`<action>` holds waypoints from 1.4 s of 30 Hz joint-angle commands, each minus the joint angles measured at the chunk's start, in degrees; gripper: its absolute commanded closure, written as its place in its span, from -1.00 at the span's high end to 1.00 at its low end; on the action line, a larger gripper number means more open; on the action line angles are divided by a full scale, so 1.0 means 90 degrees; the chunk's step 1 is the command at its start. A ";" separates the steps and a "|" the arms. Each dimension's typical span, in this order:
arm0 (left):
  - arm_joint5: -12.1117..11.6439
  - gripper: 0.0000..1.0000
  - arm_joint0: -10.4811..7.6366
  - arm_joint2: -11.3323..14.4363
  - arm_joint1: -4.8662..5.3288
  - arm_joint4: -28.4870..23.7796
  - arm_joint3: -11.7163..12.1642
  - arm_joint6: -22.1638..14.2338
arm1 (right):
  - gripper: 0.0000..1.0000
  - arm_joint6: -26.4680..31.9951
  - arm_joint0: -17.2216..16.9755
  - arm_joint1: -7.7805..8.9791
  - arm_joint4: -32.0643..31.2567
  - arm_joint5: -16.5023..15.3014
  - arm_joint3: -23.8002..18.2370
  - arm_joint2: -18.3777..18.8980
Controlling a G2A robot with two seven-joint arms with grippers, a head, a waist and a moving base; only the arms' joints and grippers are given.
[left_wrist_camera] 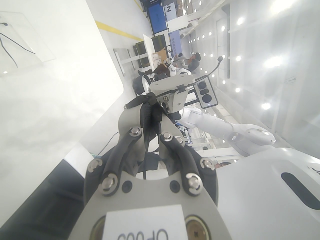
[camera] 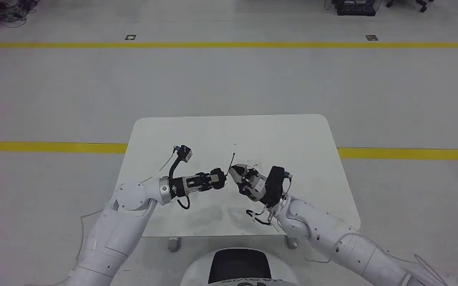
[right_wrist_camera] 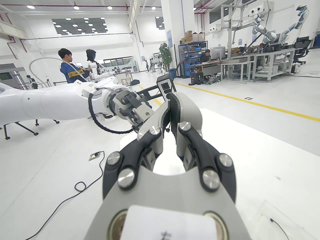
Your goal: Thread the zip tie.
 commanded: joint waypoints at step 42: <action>0.0000 -1.00 0.0000 0.0000 0.0000 0.0000 0.0000 0.0000 | -1.00 -0.0009 0.0104 0.0057 0.0174 0.0000 0.0141 -0.0281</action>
